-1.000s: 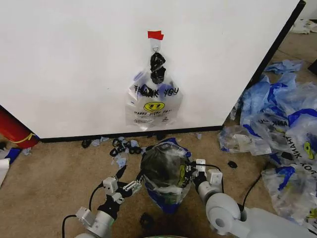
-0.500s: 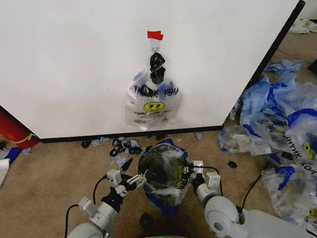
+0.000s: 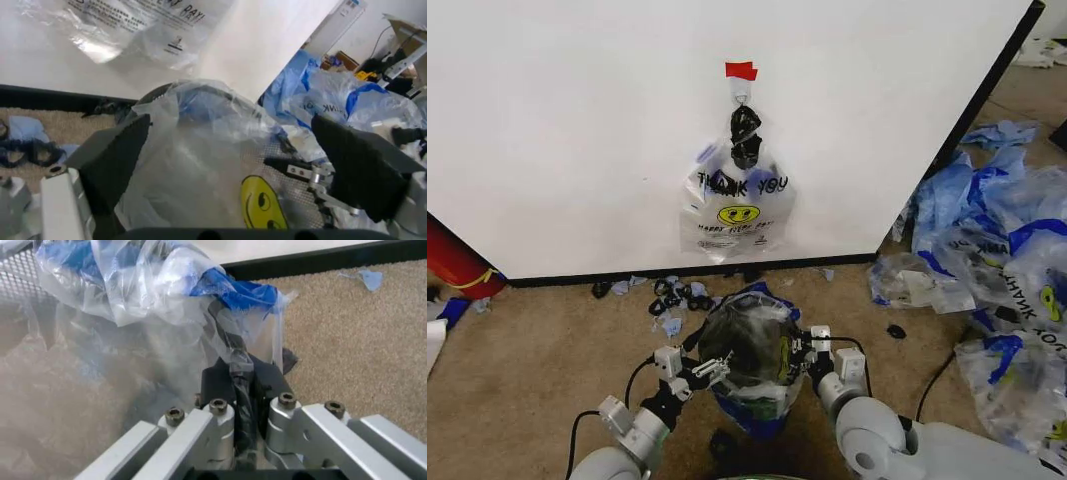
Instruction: Pick up the garbage bag from the wall and place it over the trash bin.
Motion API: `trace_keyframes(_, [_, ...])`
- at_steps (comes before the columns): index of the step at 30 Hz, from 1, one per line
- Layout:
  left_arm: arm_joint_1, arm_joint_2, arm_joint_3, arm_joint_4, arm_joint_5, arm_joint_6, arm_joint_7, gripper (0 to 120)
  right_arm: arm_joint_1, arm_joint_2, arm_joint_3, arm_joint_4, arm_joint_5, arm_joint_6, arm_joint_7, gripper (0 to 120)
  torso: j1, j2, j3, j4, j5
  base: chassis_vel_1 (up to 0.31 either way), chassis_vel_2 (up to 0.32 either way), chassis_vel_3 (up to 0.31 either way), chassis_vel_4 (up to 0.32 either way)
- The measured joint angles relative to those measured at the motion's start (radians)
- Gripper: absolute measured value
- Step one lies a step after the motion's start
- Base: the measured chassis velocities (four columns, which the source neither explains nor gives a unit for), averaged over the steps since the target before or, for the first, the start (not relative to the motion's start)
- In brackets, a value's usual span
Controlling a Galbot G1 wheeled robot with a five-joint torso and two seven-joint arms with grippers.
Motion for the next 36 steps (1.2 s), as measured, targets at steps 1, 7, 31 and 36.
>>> trace_keyframes(1, [-0.001, 0.001, 0.0, 0.003, -0.001, 0.0, 0.0, 97, -0.003, 0.0, 0.001, 0.004, -0.003, 0.0, 0.001, 1, 0.0, 0.0, 0.0, 0.0, 0.0, 0.0, 0.0, 0.0, 0.0])
trace_keyframes(7, [0.001, 0.003, -0.005, 0.014, -0.003, -0.003, -0.001, 97, -0.014, 0.004, 0.004, 0.01, -0.017, 0.005, 0.005, 1, 0.0, 0.0, 0.0, 0.0, 0.0, 0.0, 0.0, 0.0, 0.0])
trace_keyframes(31, [0.005, -0.001, 0.008, 0.039, -0.002, -0.009, -0.002, 96, -0.048, 0.005, 0.021, 0.009, -0.063, 0.026, 0.007, 1, 0.0, 0.0, 0.0, 0.0, 0.0, 0.0, 0.0, 0.0, 0.0])
trace_keyframes(36, [0.003, 0.0, 0.006, 0.039, -0.002, -0.008, -0.003, 94, -0.048, 0.007, 0.021, 0.004, -0.068, 0.029, 0.005, 1, 0.0, 0.0, 0.0, 0.0, 0.0, 0.0, 0.0, 0.0, 0.0])
